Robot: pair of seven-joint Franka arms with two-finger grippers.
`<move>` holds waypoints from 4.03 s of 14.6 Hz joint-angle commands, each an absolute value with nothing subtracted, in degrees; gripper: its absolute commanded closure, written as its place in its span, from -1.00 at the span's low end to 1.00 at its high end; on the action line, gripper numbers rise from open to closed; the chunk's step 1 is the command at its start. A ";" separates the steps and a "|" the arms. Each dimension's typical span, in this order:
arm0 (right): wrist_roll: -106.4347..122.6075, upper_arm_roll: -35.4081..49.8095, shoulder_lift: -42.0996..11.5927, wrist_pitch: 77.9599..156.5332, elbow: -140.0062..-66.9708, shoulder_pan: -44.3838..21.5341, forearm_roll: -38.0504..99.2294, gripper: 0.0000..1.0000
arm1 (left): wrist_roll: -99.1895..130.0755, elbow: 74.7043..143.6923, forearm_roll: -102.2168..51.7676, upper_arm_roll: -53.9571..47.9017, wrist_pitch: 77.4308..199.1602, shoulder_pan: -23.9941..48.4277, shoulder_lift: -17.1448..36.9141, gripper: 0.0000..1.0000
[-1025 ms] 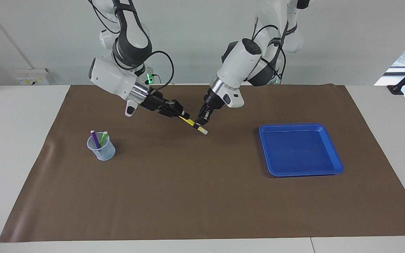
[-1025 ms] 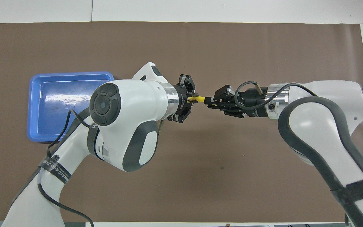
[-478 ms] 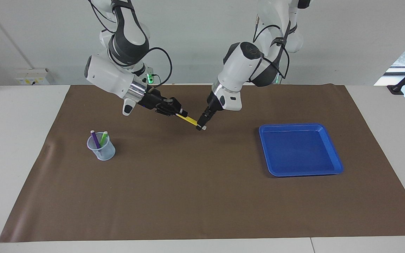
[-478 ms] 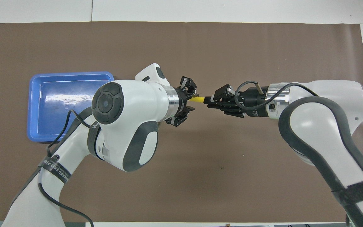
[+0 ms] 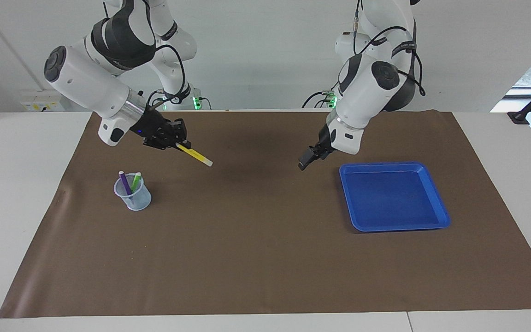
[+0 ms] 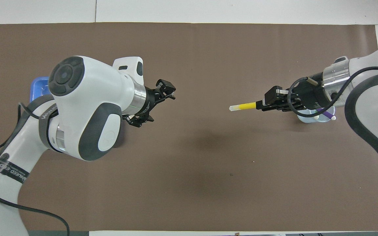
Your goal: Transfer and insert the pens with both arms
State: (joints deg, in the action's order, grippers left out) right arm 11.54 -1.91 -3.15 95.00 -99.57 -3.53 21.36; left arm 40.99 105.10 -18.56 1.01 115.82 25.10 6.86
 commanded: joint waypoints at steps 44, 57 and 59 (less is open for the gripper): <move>12.92 -2.45 0.70 84.99 -89.30 -2.44 -2.28 -1.00 | -5.01 95.98 -1.32 0.79 87.89 2.20 -4.13 -1.00; 7.38 -3.78 1.23 83.76 -89.47 -0.27 -2.29 -1.00 | -2.72 96.06 -0.53 0.62 88.77 2.81 -4.22 -1.00; 7.38 -3.52 1.23 83.58 -89.30 0.70 -2.02 -1.00 | -2.72 96.06 -0.53 0.53 88.60 2.81 -4.22 -1.00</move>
State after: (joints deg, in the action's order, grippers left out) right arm 8.33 -4.74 0.99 84.24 -89.74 -1.28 -3.05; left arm -3.70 94.12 -1.83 0.46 87.46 2.14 -2.46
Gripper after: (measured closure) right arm 0.000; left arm 0.000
